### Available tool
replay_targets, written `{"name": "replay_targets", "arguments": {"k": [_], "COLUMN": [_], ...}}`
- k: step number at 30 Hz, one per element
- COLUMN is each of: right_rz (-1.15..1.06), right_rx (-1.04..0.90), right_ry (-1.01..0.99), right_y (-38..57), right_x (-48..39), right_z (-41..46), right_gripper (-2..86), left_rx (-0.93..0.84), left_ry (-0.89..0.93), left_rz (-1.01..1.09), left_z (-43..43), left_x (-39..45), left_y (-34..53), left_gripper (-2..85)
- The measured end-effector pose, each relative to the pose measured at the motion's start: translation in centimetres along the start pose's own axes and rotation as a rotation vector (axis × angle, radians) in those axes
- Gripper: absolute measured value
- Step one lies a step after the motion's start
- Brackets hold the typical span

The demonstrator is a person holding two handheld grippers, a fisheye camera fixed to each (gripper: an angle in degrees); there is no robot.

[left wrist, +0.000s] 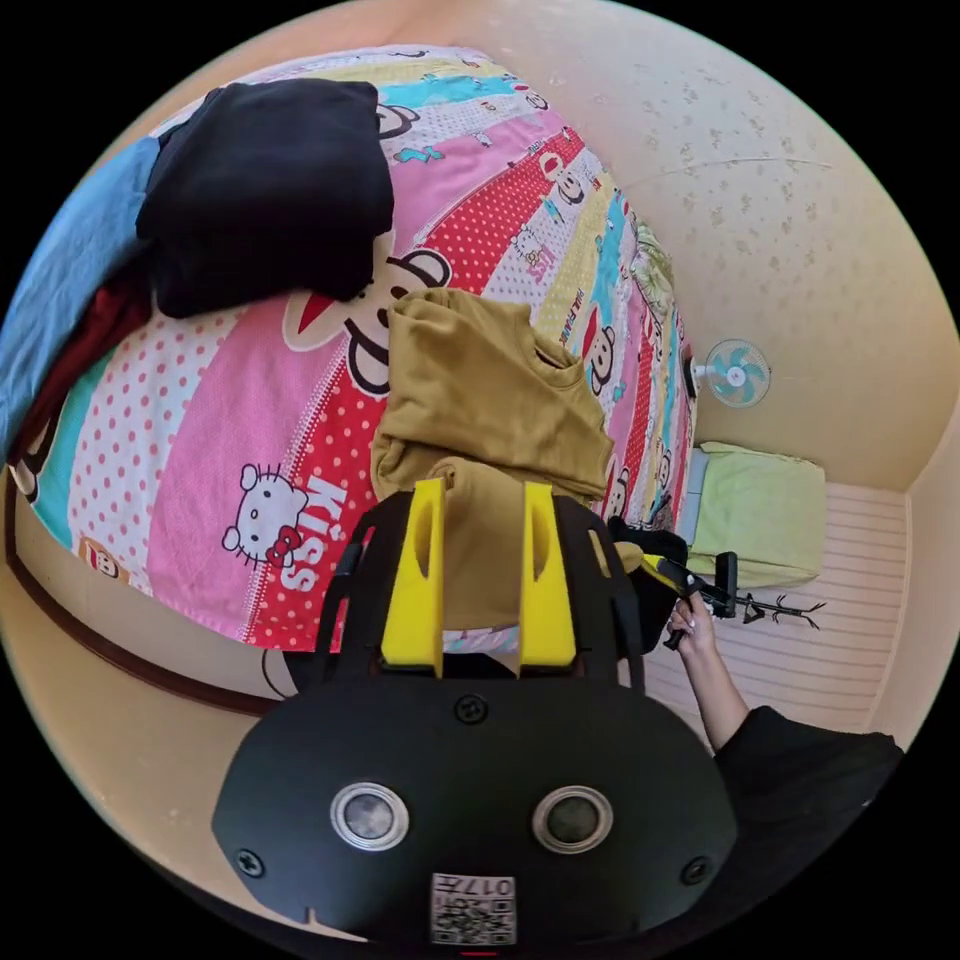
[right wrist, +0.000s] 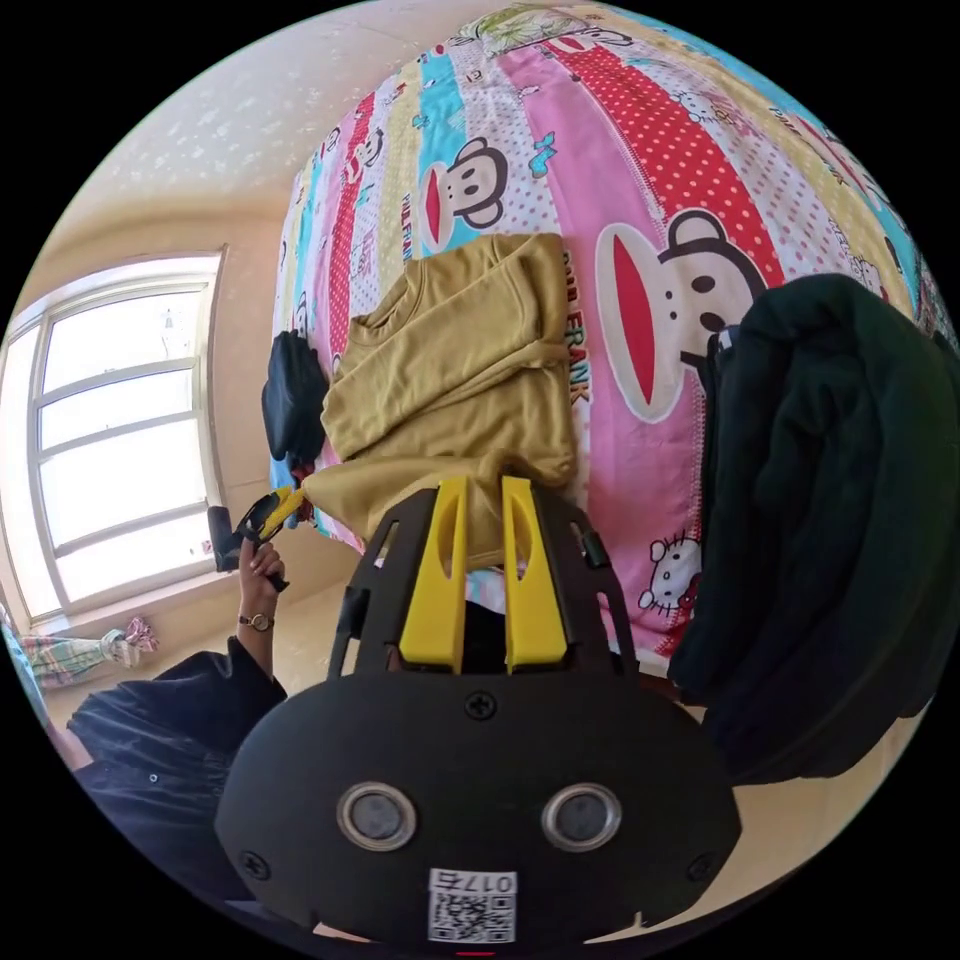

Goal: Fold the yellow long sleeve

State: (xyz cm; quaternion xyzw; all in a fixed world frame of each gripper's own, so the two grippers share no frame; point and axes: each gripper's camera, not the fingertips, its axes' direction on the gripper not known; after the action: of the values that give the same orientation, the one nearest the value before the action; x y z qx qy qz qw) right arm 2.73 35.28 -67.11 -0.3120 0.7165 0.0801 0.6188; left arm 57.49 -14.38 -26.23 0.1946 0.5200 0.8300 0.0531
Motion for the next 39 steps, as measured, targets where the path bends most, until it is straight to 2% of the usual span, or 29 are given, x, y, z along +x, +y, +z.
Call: {"name": "replay_targets", "arguments": {"k": [3,5,10,17,22,24,26,29,32,39], "right_rz": [-0.007,-0.03,-0.047,-0.132,-0.246,-0.289,-0.303,-0.358,-0.395,-0.468], "right_rx": [-0.005,-0.026,-0.1,-0.283,-0.324,-0.334,-0.305,-0.235,-0.129,0.003], "right_ry": [0.053,0.095,0.19,0.292,0.141,0.041,-0.036,-0.164,-0.293,-0.44], "right_y": [0.2,0.9,1.8,1.3,3.0,4.9,6.6,9.3,11.6,16.4], "right_x": [0.3,0.6,2.4,4.8,4.0,3.6,3.2,1.7,0.3,-0.9], "right_z": [0.5,1.2,4.4,9.8,7.3,4.4,1.2,-5.1,-11.2,-18.5], "right_gripper": [9.8,10.3,12.1,9.5,4.3,3.7,3.4,3.1,2.9,1.9], "left_rx": [0.012,-0.057,-0.204,-0.271,-0.33,-0.289,-0.202,-0.119,-0.051,-0.066], "left_ry": [-0.024,-0.098,-0.127,-0.224,-0.111,-0.008,0.21,0.32,0.38,0.317], "left_rz": [0.014,-0.003,-0.088,-0.103,-0.044,-0.052,-0.005,0.082,0.192,0.32], "left_z": [-0.4,0.7,4.6,5.7,2.3,-0.9,-6.2,-13.0,-19.0,-26.0], "left_x": [-1.0,-2.4,-5.9,-6.4,-5.2,-4.5,-2.7,0.3,4.2,11.3], "left_y": [0.9,3.1,7.5,9.1,10.6,11.5,12.6,13.1,13.5,16.9], "left_gripper": [13.5,13.8,14.9,9.6,5.5,5.1,4.9,4.9,4.9,4.9]}}
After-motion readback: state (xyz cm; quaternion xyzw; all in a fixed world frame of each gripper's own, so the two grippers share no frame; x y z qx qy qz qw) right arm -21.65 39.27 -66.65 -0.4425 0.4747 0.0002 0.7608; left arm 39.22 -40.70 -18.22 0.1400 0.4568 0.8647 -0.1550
